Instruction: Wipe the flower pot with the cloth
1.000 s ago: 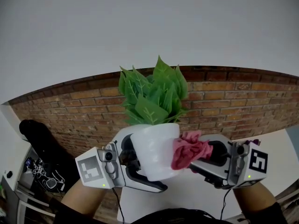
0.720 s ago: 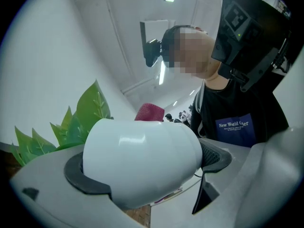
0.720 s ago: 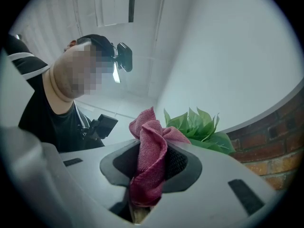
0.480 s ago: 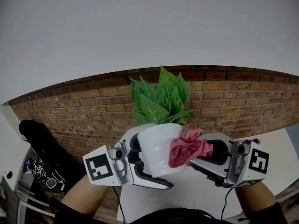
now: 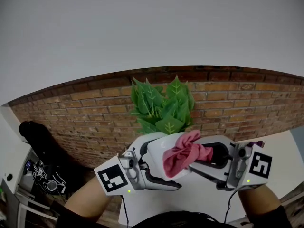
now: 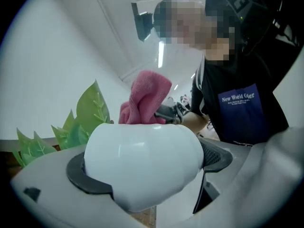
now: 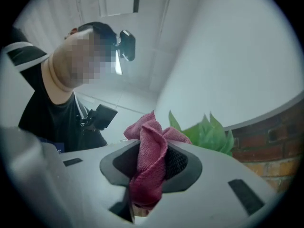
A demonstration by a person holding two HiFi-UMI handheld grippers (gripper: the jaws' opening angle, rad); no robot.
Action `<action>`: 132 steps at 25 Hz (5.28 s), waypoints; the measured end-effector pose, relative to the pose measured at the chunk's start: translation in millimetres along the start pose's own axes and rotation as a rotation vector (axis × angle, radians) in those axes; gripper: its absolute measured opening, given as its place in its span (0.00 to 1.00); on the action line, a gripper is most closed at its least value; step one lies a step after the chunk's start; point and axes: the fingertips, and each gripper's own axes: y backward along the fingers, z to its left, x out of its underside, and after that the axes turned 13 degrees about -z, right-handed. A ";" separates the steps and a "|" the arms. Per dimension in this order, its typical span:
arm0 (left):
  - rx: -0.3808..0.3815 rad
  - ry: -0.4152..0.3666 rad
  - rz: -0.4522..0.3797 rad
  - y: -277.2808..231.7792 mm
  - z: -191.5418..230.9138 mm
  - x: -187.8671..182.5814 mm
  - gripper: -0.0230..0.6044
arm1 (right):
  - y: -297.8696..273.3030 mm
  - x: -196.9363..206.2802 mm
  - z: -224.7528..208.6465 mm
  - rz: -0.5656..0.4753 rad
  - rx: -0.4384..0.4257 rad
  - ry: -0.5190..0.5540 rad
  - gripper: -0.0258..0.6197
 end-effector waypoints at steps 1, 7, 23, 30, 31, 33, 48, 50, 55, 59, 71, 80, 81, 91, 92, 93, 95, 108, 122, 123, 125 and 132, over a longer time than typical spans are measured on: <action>-0.014 0.007 -0.008 3.2 2.8 -2.2 0.96 | 4.4 0.4 -4.3 -0.017 0.015 -0.025 0.20; -0.014 -0.054 0.085 7.6 7.5 9.1 0.96 | 21.2 35.4 -0.4 0.156 0.021 -0.027 0.20; -0.052 -0.130 0.644 19.2 2.2 117.8 0.96 | 29.9 131.2 -6.6 0.614 0.099 0.375 0.20; -0.017 -0.056 0.733 25.4 -12.4 141.8 0.96 | 31.8 137.8 -13.6 0.598 0.115 0.332 0.20; -0.007 -0.046 0.730 24.5 -14.9 142.7 0.96 | 26.3 132.0 -21.1 0.582 0.143 0.352 0.20; 0.000 -0.045 0.717 23.2 -16.7 142.7 0.96 | 15.7 128.2 -33.3 0.578 0.181 0.395 0.20; -0.109 0.270 0.499 27.4 -5.4 137.8 0.95 | 35.4 131.5 -23.3 0.391 0.223 0.039 0.20; -0.073 0.330 0.492 21.4 -12.5 139.9 0.95 | 33.7 126.2 -35.4 0.380 0.251 0.006 0.20; 0.002 0.537 0.505 11.2 -27.8 145.5 0.95 | 20.6 140.2 -38.6 0.486 0.217 0.034 0.20; 0.093 0.624 0.540 8.7 -45.6 149.3 0.95 | 15.7 157.6 -33.1 0.565 0.169 -0.016 0.20; 0.062 0.651 0.470 20.6 -22.4 137.5 0.95 | 80.2 200.6 -48.8 0.667 0.251 -0.226 0.20; 0.079 0.610 0.580 16.7 -24.5 163.7 0.95 | 32.7 164.2 -44.3 0.587 0.191 -0.039 0.20; 0.081 0.602 0.590 17.1 -25.6 166.5 0.95 | 33.5 168.2 -44.7 0.597 0.190 -0.040 0.20; 0.068 0.611 0.536 21.5 -23.5 170.0 0.95 | 92.0 223.8 -52.4 0.733 0.245 -0.156 0.20; 0.062 0.615 0.531 22.1 -21.1 170.8 0.95 | 92.0 223.0 -54.8 0.718 0.256 -0.166 0.20; 0.054 0.621 0.525 22.8 -18.2 172.3 0.95 | 89.8 217.6 -59.1 0.688 0.273 -0.169 0.20; 0.032 0.634 0.523 24.0 -13.1 176.8 0.95 | 78.4 196.0 -67.3 0.611 0.297 -0.137 0.20; -0.052 0.618 0.471 28.0 9.6 175.2 0.95 | 72.8 205.3 -37.4 0.742 0.152 0.153 0.20; -0.096 0.554 0.402 25.5 23.1 157.1 0.94 | 68.2 196.9 -36.5 0.710 0.184 0.161 0.20; -0.099 0.565 0.382 24.9 23.9 153.9 0.94 | 71.2 204.3 -32.6 0.727 0.173 0.142 0.20; -0.101 0.574 0.352 23.4 24.9 148.3 0.94 | 76.3 218.4 -23.6 0.758 0.142 0.116 0.20; -0.026 0.387 0.496 35.4 -6.7 171.3 0.94 | 90.9 204.0 -38.9 0.724 0.214 0.086 0.20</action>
